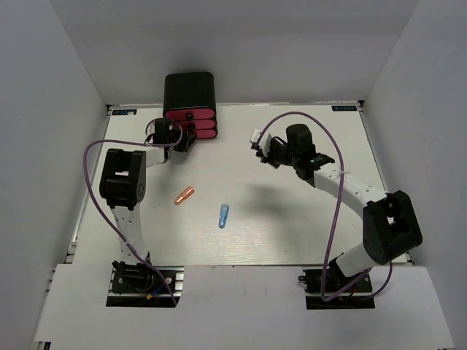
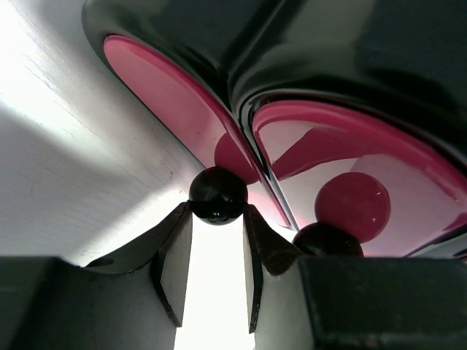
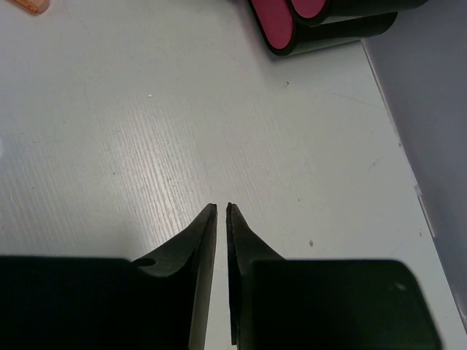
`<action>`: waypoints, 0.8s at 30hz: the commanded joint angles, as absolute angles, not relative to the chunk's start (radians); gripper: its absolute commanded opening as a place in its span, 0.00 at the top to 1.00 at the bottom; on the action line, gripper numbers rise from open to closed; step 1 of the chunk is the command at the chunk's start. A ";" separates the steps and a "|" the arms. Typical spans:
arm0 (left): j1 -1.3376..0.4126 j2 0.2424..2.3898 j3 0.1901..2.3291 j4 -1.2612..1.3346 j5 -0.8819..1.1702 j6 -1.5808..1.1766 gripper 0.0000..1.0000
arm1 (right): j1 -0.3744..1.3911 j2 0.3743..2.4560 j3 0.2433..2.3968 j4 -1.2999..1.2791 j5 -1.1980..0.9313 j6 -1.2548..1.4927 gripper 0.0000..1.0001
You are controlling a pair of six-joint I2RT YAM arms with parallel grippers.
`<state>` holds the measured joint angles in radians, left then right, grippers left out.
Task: Sort the stationery into containers
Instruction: Open the drawer in the storage box.
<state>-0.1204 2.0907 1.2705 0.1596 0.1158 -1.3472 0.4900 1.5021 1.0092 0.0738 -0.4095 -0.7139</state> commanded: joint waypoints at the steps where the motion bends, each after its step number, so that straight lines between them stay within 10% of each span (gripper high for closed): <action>1: -0.112 2.080 1.252 0.152 0.097 -1.324 0.77 | 0.483 1.465 1.000 0.063 -0.469 -0.732 0.82; 10: -0.133 1.901 1.013 0.184 0.107 -1.292 0.79 | 0.494 1.519 1.058 -0.274 -0.774 -0.994 0.37; 16: -0.133 1.824 0.988 0.072 0.098 -1.209 0.78 | 0.514 1.595 1.130 -0.455 -0.910 -1.285 0.28; 20: -0.133 1.778 0.997 -0.036 0.087 -1.189 0.35 | 0.560 1.670 1.215 -0.606 -0.920 -1.578 0.24; 24: -0.133 1.712 1.006 -0.118 0.078 -1.163 0.25 | 0.647 1.811 1.304 -0.722 -0.868 -1.709 0.24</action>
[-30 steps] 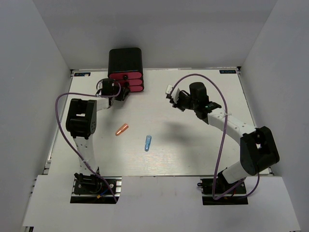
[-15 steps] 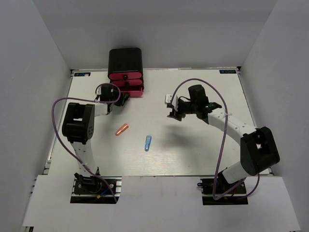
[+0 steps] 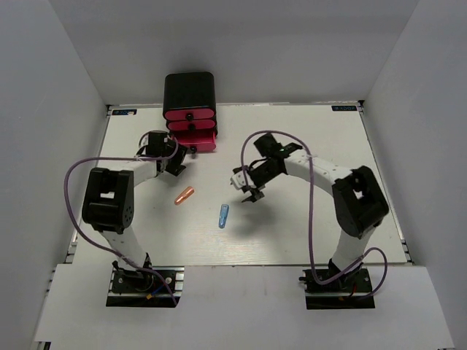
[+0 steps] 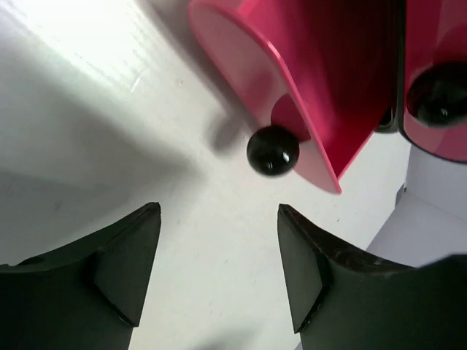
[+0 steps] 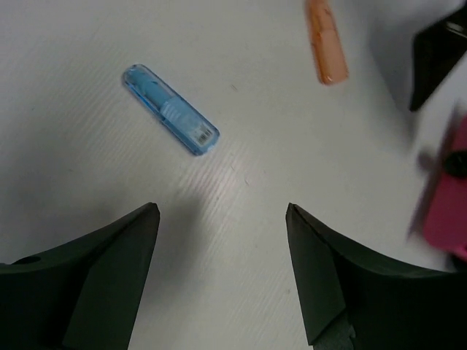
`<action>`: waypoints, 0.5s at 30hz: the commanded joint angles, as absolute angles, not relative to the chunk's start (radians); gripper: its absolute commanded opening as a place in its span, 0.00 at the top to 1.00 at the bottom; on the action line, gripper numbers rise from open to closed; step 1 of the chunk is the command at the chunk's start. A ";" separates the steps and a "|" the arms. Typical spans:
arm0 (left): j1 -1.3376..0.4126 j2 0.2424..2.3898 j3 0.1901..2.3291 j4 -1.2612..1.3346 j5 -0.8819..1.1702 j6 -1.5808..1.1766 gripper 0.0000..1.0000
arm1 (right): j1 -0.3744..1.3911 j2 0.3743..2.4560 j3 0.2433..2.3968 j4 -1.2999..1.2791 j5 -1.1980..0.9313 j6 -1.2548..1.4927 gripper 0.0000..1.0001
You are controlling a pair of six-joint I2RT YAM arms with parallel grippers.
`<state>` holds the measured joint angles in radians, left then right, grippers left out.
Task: Sort the stationery into containers
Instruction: Open the drawer in the storage box, then pick up the stationery from the center of the board.
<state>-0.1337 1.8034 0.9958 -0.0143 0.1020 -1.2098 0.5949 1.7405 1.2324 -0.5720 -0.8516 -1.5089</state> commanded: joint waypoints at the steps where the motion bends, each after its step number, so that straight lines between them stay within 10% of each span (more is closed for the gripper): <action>1: -0.133 1.668 1.006 -0.138 0.066 -1.151 0.25 | 0.684 1.828 1.359 -0.753 -0.842 -1.756 0.25; 8: -0.123 1.413 0.934 -0.314 -0.035 -0.969 0.28 | 0.802 2.014 1.489 -0.827 -0.744 -1.830 0.30; 15: -0.123 1.138 0.830 -0.460 -0.083 -0.735 0.53 | 0.857 2.088 1.554 -0.891 -0.658 -1.884 0.32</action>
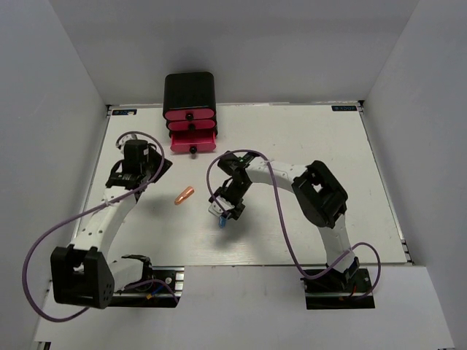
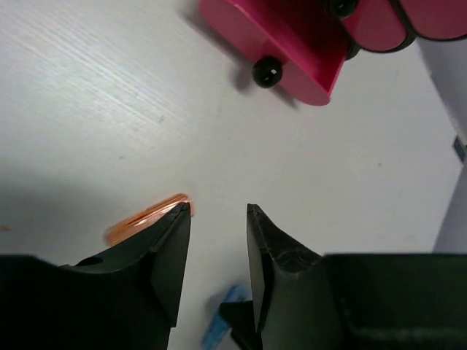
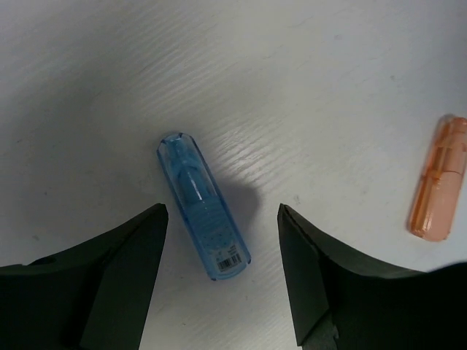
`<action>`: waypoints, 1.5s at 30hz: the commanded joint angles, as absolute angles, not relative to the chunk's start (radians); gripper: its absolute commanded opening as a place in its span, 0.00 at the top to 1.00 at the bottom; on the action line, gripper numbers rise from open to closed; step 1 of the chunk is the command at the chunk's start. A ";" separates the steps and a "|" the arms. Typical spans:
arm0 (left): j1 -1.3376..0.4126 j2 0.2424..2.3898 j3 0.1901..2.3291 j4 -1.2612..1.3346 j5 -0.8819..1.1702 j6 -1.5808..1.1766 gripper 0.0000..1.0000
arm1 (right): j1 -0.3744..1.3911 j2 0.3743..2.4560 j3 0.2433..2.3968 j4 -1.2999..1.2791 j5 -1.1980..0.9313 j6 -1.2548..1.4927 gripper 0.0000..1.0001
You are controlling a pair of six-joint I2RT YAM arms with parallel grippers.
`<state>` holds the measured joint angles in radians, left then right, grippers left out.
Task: Sort the stationery into containers
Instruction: Pick up the stationery from the center of the board, then place the stationery in the drawer.
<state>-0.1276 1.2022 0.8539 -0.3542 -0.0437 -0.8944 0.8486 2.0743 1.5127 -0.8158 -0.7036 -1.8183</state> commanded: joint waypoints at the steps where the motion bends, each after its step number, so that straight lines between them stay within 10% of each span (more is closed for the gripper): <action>1: -0.136 1.117 0.818 -0.472 -0.083 -0.710 0.53 | 0.857 2.092 1.558 -0.899 -0.641 -1.893 0.32; 9: -0.137 0.994 0.770 -0.555 -0.035 -0.612 0.34 | 0.873 2.172 1.594 -0.942 -0.545 -1.912 0.44; 14: -0.137 1.025 0.761 -0.577 -0.017 -0.592 0.31 | 0.873 2.180 1.605 -0.966 -0.543 -1.867 0.83; 18: -0.137 1.071 0.739 -0.557 0.030 -0.581 0.30 | 0.862 2.149 1.635 -0.947 -0.584 -1.714 0.95; 25: -0.137 1.140 0.698 -0.497 0.081 -0.563 0.30 | 0.781 2.060 1.752 -0.515 -0.539 -1.041 0.96; 45: -0.146 1.298 0.719 -0.431 0.121 -0.425 0.32 | 0.750 2.401 2.147 -0.069 -0.172 -1.032 0.96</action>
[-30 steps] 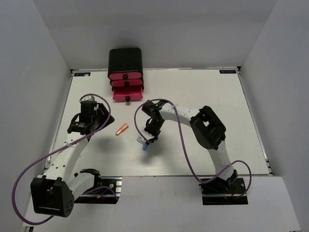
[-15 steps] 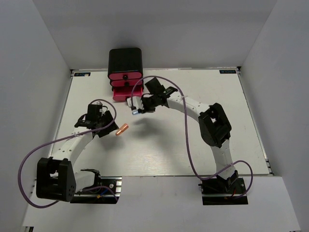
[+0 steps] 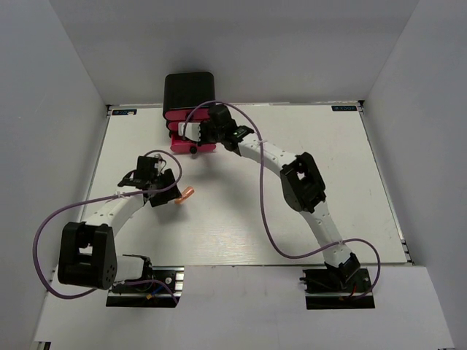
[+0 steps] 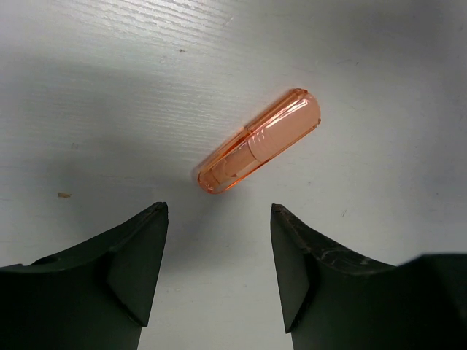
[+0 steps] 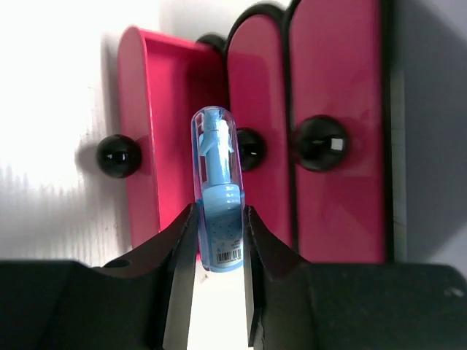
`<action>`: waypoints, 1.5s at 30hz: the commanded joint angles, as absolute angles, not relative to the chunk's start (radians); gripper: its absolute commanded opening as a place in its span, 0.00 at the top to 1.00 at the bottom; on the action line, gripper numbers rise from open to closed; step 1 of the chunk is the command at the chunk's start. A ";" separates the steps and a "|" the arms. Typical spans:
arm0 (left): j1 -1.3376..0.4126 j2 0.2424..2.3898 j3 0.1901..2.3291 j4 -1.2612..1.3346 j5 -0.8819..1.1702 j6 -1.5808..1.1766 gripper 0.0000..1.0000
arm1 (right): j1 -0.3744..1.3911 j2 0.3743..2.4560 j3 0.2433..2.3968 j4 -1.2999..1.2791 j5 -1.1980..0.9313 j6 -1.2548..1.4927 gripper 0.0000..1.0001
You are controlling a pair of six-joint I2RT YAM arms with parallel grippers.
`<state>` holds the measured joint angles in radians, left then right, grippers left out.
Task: Sort the stationery into containers
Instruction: Place the stationery in the drawer, then pick up the stationery from the center of the board.
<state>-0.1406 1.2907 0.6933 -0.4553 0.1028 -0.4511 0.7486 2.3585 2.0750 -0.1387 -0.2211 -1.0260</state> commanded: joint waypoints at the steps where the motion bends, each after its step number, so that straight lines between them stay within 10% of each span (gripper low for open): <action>1: -0.146 1.298 0.719 -0.431 0.121 -0.425 0.32 | 0.752 2.422 2.149 -0.063 -0.166 -1.031 0.96; 7: -0.155 1.321 0.741 -0.431 0.112 -0.416 0.32 | 0.752 2.473 2.163 -0.012 -0.135 -1.031 0.93; 14: -0.166 1.364 0.771 -0.405 0.112 -0.385 0.29 | 0.750 2.461 2.122 0.038 -0.140 -1.020 0.46; 33: -0.296 1.660 0.946 -0.439 0.035 -0.264 0.28 | 0.660 1.859 1.476 0.181 -0.302 -0.750 0.42; 36: -0.318 1.672 0.959 -0.459 -0.018 -0.264 0.33 | 0.623 1.786 1.405 0.179 -0.324 -0.698 0.42; 40: -0.336 1.681 0.980 -0.469 -0.066 -0.275 0.69 | 0.600 1.698 1.344 0.169 -0.360 -0.649 0.42; 45: -0.336 1.681 1.009 -0.459 -0.055 -0.331 0.77 | 0.558 1.605 1.234 0.190 -0.373 -0.606 0.42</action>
